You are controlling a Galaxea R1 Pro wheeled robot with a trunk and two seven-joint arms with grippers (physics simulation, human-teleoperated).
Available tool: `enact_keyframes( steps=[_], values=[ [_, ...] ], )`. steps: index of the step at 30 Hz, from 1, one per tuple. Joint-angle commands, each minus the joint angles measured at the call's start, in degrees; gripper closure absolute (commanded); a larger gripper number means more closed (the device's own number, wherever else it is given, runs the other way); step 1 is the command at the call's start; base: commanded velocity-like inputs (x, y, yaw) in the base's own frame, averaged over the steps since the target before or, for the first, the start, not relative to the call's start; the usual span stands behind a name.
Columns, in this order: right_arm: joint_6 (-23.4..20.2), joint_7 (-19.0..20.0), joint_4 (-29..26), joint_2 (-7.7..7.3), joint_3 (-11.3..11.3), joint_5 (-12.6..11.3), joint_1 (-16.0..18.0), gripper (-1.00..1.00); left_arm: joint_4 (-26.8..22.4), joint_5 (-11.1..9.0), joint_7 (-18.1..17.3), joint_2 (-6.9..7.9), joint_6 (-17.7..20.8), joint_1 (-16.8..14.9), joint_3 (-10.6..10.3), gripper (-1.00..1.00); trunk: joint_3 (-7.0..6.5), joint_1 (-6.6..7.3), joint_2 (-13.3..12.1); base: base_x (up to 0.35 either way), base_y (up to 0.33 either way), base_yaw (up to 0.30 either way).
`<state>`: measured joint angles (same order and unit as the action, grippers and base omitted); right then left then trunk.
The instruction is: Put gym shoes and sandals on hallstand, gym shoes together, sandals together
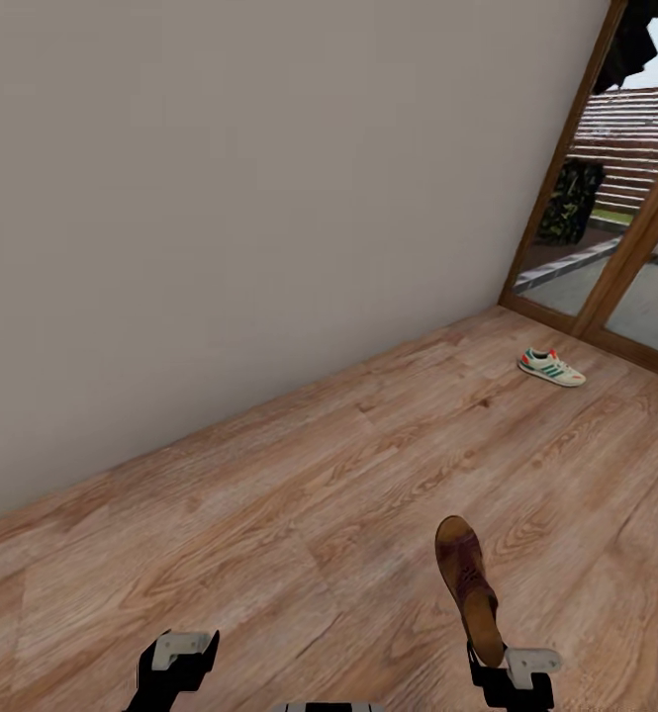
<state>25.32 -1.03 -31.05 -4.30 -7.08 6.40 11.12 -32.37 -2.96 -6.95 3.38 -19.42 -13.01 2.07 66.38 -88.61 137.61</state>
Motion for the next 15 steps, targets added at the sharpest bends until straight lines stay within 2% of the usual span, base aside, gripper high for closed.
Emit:
enact_keyframes(
  steps=[1,15],
  values=[
    [0.27,-0.03,0.07,0.03,-0.21,0.4,0.04,1.0,0.03,-0.34,-0.52,-0.03,-0.09,-0.01,0.22,-1.0,-0.04,0.01,0.01,0.0,0.0,-0.198],
    [0.85,-0.03,0.11,0.02,-0.21,0.37,0.04,1.0,0.03,-0.45,-0.52,0.04,-0.18,0.06,0.21,-1.0,-1.0,0.01,0.01,0.0,0.0,-0.219]
  ],
)
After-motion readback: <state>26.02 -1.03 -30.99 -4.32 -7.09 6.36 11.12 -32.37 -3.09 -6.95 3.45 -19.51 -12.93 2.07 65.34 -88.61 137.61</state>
